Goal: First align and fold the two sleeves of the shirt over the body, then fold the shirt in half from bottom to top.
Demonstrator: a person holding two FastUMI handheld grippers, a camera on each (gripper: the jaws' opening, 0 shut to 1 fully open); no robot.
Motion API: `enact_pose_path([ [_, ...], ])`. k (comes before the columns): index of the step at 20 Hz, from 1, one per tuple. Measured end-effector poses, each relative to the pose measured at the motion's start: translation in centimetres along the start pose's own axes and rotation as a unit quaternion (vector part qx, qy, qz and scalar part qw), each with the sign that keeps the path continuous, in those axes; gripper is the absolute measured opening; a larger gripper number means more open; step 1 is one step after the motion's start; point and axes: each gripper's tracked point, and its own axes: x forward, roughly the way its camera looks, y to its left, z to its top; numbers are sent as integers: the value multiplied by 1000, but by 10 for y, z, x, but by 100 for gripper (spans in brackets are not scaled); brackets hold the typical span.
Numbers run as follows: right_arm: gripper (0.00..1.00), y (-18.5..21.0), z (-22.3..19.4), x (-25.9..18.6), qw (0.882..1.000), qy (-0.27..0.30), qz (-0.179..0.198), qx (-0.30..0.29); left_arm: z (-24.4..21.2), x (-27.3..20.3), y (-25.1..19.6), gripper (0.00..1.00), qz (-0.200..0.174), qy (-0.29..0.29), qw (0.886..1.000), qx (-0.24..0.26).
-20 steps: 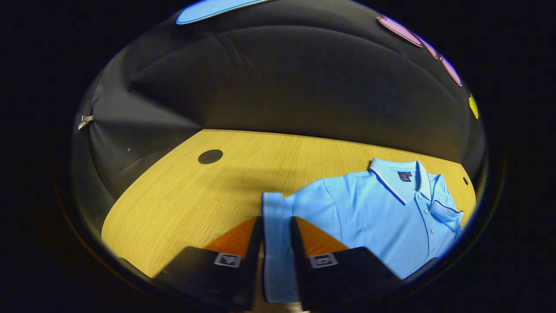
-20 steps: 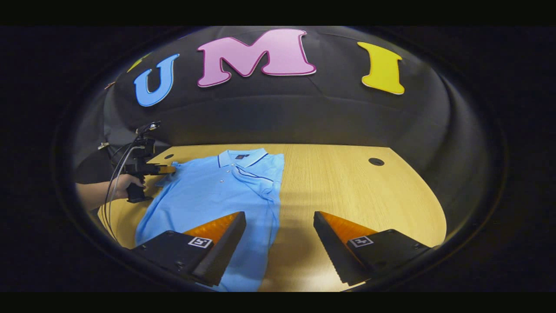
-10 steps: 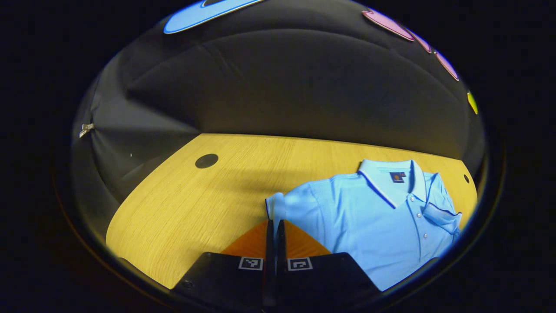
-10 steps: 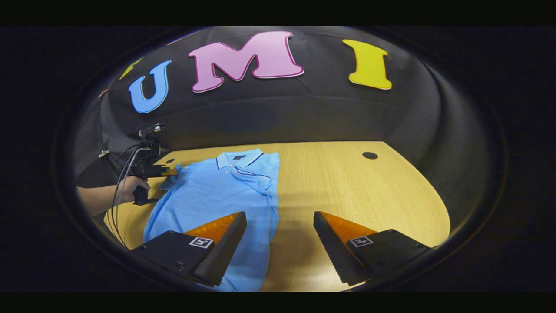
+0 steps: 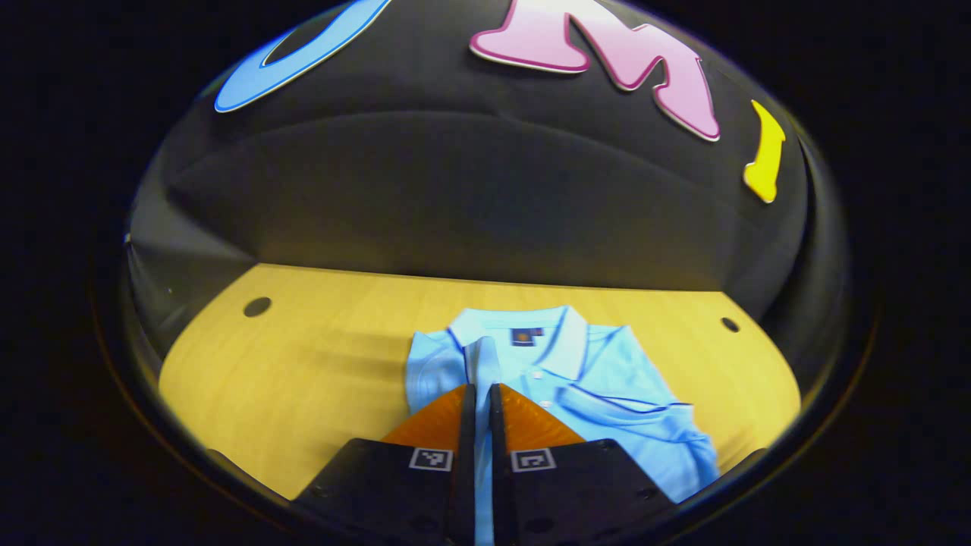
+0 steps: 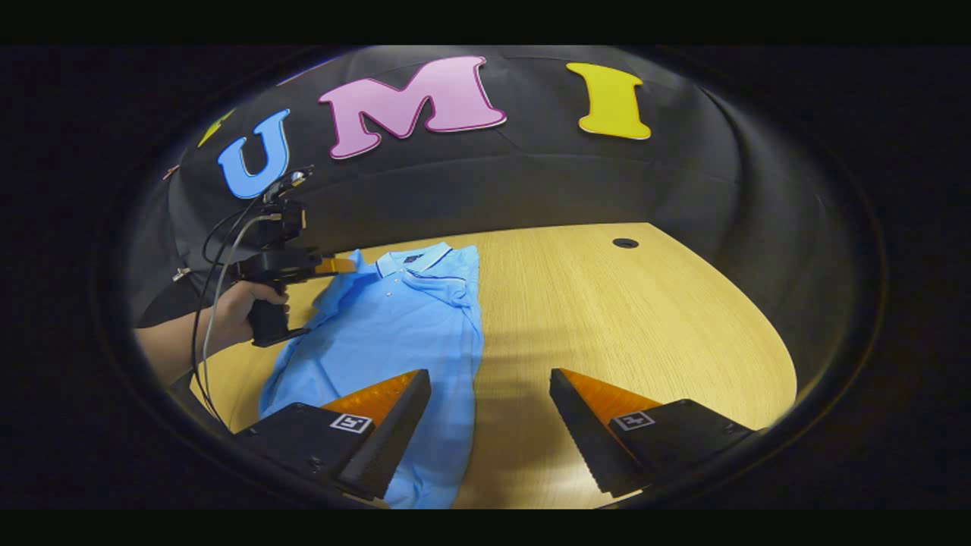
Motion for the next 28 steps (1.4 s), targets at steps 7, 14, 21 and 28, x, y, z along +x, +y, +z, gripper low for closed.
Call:
enact_pose_path([
  [7, 99, 14, -31, -37, 1000, 9, 8, 12, -12, -117, -10, 97, -25, -35, 999, 21],
  [14, 98, 48, -82, -72, 998, 44, 34, -5, -118, -261, 16, 97, -14, 35, 999, 27],
  [21, 99, 56, -138, -82, 996, 89, 17, -26, -221, -314, 40, 97, 42, 97, 994, 29],
  [28, 92, 67, -163, -74, 993, 87, 4, -79, -267, -316, 27, 97, 45, 130, 987, 86],
])
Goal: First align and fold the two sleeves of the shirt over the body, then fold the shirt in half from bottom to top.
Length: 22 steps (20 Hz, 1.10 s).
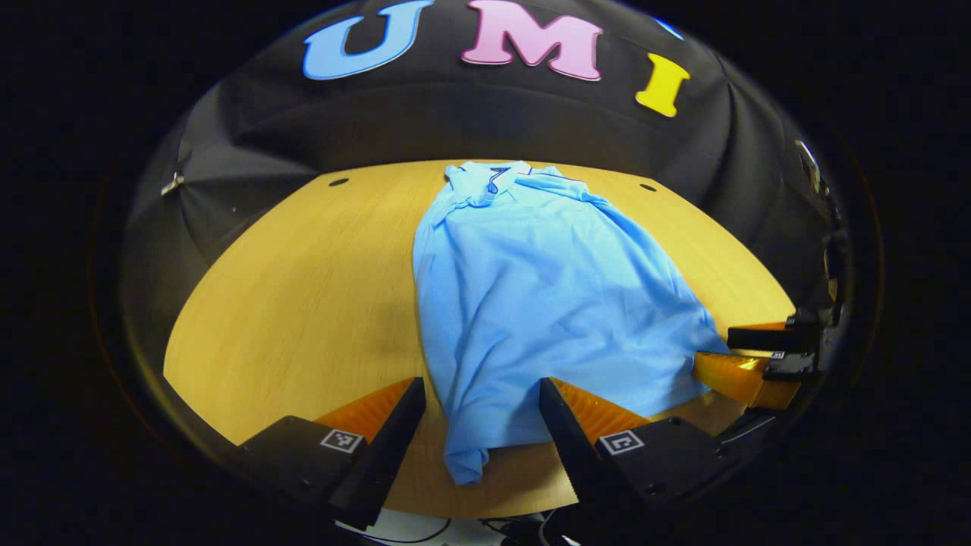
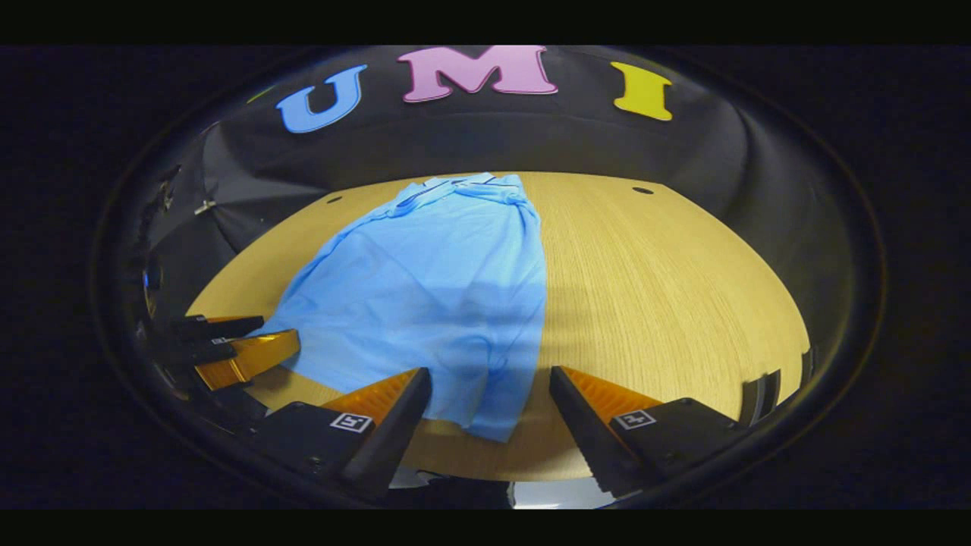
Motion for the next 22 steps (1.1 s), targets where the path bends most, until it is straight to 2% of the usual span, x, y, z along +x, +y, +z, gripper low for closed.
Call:
enact_pose_path([
  [1, 92, 1, 2, -1, 1000, -7, 0, -9, 3, -1, -2, 98, 1, -9, 1000, 5],
  [2, 99, 3, -1, -1, 1000, -3, 1, -6, 0, 0, -5, 98, -2, -2, 1000, 2],
  [4, 97, 1, 2, 0, 1000, -4, -2, 2, 0, 0, -6, 97, -4, -1, 1000, -1],
  [5, 93, -1, 5, 0, 1000, -9, -6, 4, 1, -1, -7, 96, -8, 0, 1000, -1],
  [7, 69, 1, 8, 5, 1000, -12, 1, 7, 3, 1, -12, 89, -17, 1, 1000, 7],
  [8, 58, 1, 8, 8, 1000, -10, 3, 9, 6, 2, -17, 70, -25, -3, 1000, 14],
  [9, 41, 3, 9, 9, 1000, -8, 9, 17, 5, 2, -23, 67, -36, -2, 999, 22],
  [11, 29, 10, 13, 10, 999, -11, 27, 31, 9, 6, -30, 32, -42, -3, 999, 29],
  [12, 23, 12, 13, 11, 999, -10, 40, 21, 11, 7, -31, 18, -41, -2, 999, 26],
  [14, 11, 12, 15, 14, 998, -8, 51, 22, 15, 9, -33, 7, -46, 4, 999, 1],
  [16, 6, 11, 18, 16, 998, -3, 64, 25, 17, 8, -32, 7, -50, 12, 998, -41],
  [18, 0, 6, 22, 21, 998, 6, 64, 24, 19, 8, -32, 6, -54, 21, 997, -59],
  [19, 11, 5, 24, 22, 998, 11, 65, 21, 20, 8, -31, 7, -55, 26, 996, -62],
  [20, 5, 4, 29, 24, 998, 13, 66, 19, 23, 8, -32, 6, -55, 28, 996, -64],
  [22, 7, 1, 43, 27, 998, 11, 67, 18, 34, 6, -34, 6, -60, 28, 996, -61],
])
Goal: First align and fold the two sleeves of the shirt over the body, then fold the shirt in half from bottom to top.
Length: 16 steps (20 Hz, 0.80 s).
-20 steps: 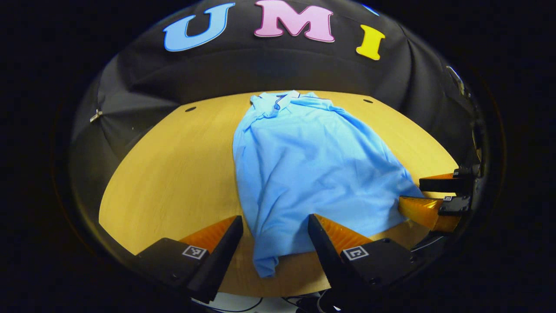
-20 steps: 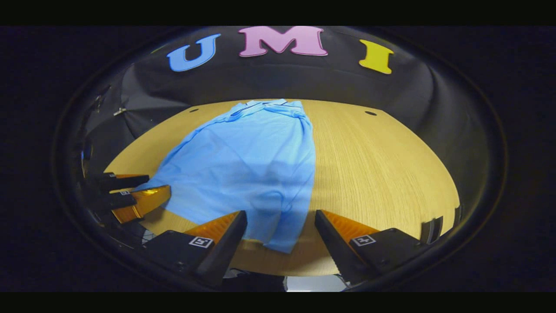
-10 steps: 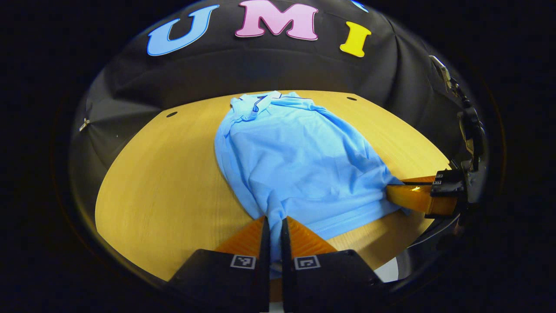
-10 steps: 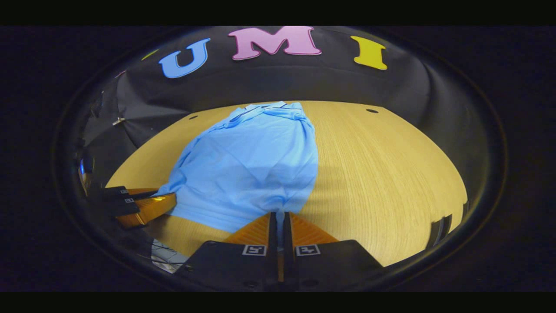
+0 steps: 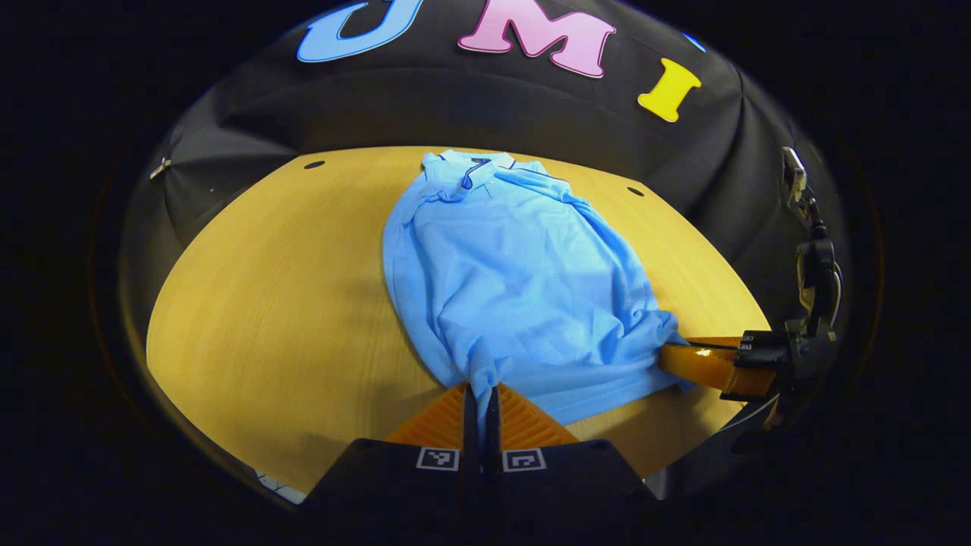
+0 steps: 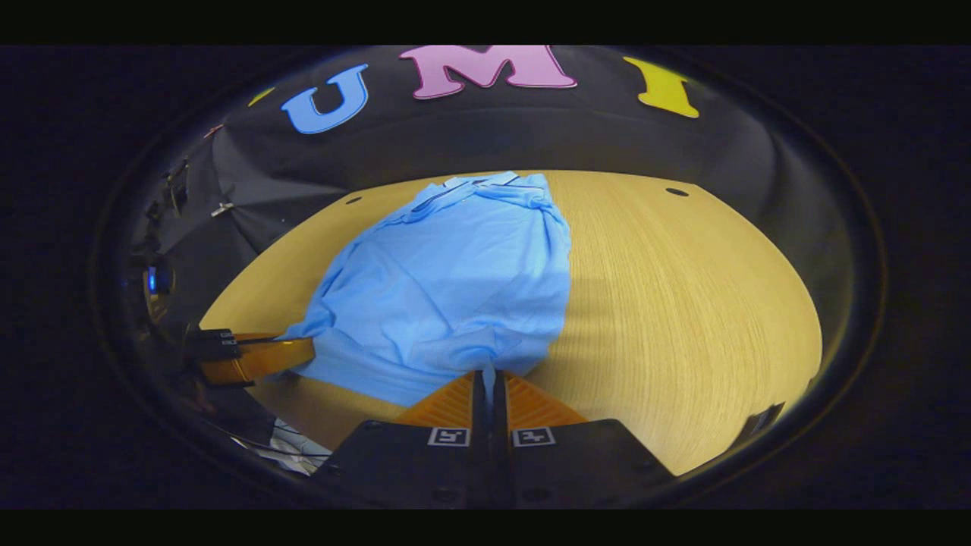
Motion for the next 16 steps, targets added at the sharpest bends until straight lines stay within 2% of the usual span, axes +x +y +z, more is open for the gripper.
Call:
enact_pose_path([
  [2, 0, -2, 22, 6, 1000, -8, 1, 3, 23, -2, -4, 6, -13, -13, 1000, 12],
  [3, 6, -2, 35, 11, 1000, -12, 3, 9, 41, -2, -5, 6, -17, -24, 999, 17],
  [5, 6, -4, 64, 24, 1000, -26, 7, 14, 76, 4, -1, 6, -23, -40, 999, 12],
  [6, 0, -4, 81, 32, 999, -34, 10, 12, 95, 8, 3, 6, -25, -46, 999, 4],
  [7, 0, -5, 98, 39, 999, -44, 12, 10, 114, 13, 6, 6, -27, -53, 998, -8],
  [8, 0, -4, 118, 49, 998, -56, 14, 9, 134, 20, 8, 6, -32, -63, 997, -20],
  [9, 6, -4, 138, 57, 997, -69, 16, 5, 155, 28, 12, 6, -34, -76, 996, -29],
  [10, 3, -3, 158, 68, 996, -83, 19, -1, 173, 37, 19, 6, -33, -87, 995, -33],
  [14, 6, -8, 241, 112, 990, -135, 19, -21, 244, 76, 37, 6, -24, -129, 990, -47],
  [15, 0, -9, 256, 122, 989, -141, 17, -26, 261, 87, 41, 6, -25, -136, 989, -52],
  [16, 5, -12, 269, 132, 989, -144, 15, -30, 278, 98, 45, 6, -24, -144, 988, -56],
])
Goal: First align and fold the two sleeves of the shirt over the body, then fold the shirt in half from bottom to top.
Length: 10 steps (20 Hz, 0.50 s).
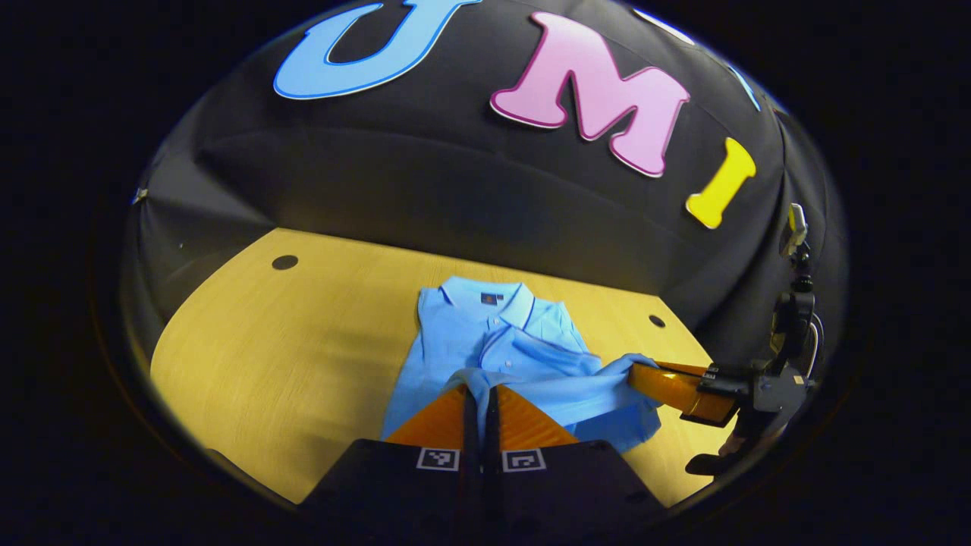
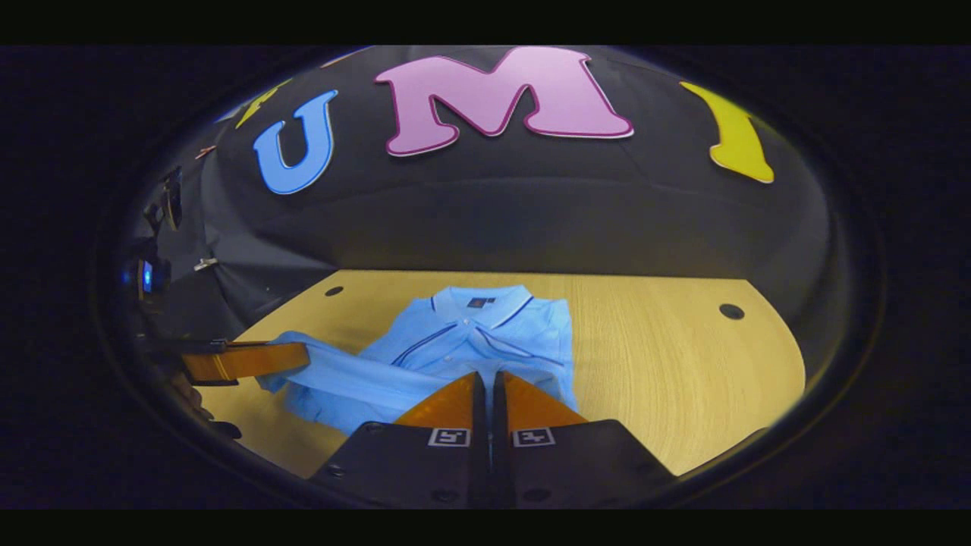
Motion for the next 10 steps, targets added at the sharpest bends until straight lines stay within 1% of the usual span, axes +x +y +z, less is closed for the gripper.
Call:
enact_pose_path([
  [2, 11, -7, 23, 26, 1000, -10, -3, 1, 25, 30, 5, 6, -3, -12, 1000, -1],
  [3, 5, -11, 35, 40, 1000, -17, -4, 0, 36, 42, 8, 6, -2, -15, 1000, 2],
  [4, 11, -16, 47, 53, 1000, -24, -7, -6, 47, 58, 11, 6, -2, -18, 1000, 6],
  [5, 11, -21, 56, 68, 999, -27, -11, -11, 58, 74, 12, 6, -4, -24, 1000, 12],
  [6, 5, -26, 66, 84, 999, -33, -15, -12, 67, 88, 12, 11, -3, -25, 1000, 18],
  [7, 5, -31, 72, 100, 999, -32, -20, -10, 76, 103, 13, 6, -1, -29, 999, 25],
  [8, 0, -34, 76, 115, 999, -28, -18, -1, 84, 118, 14, 6, -2, -32, 999, 30],
  [9, 5, -37, 81, 131, 999, -26, -18, 7, 93, 133, 16, 6, 0, -37, 999, 35],
  [10, 5, -43, 85, 148, 1000, -22, -21, 3, 106, 152, 13, 6, 0, -40, 998, 40],
])
